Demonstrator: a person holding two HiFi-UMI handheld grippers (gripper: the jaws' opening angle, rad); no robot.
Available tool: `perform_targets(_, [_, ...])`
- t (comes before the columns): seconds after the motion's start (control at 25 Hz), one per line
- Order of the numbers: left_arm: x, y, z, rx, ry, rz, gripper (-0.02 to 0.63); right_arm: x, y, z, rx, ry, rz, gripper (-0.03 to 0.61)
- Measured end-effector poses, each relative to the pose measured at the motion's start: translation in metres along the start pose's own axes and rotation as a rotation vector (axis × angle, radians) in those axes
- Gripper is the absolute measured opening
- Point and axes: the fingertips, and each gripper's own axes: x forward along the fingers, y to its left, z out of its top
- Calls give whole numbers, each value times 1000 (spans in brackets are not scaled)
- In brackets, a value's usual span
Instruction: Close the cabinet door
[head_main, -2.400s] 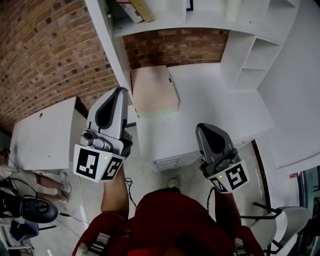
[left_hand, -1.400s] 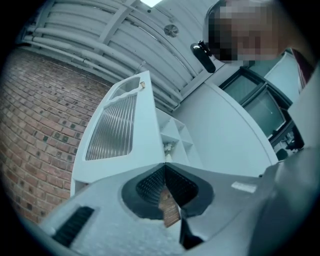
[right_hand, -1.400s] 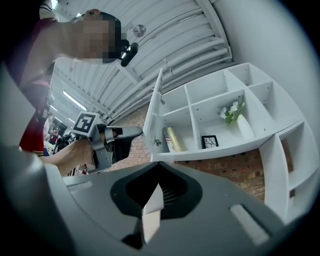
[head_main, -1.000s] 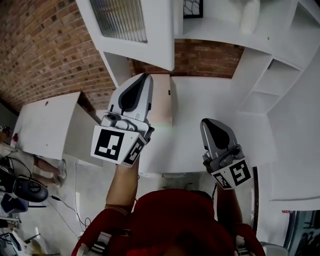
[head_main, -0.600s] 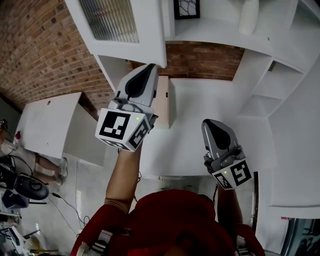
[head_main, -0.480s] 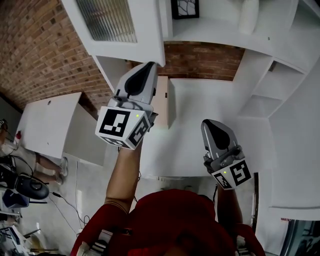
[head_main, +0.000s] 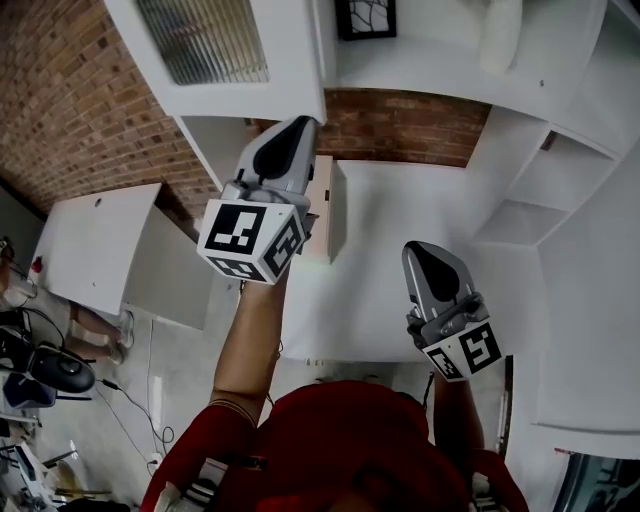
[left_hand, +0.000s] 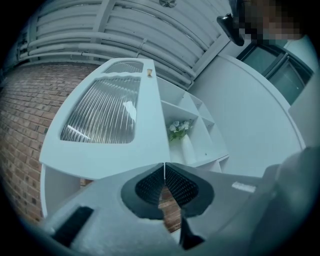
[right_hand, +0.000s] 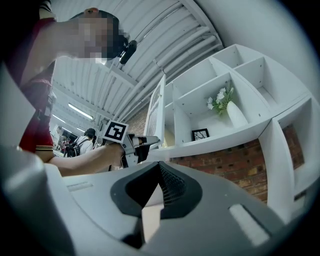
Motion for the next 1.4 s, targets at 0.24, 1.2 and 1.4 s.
perform_targets(0.24, [18,5,-6,16,13,23,7,5,-14,-4,14,-1,14,14])
perform_targets(1.2, [61,24,-22,37,38,84,5,14,-35,-14,42,-6,23,14])
perform_targets(1.4, [66,27,-23,39,40,84,5,15,-37,-14,41,-3,16,14])
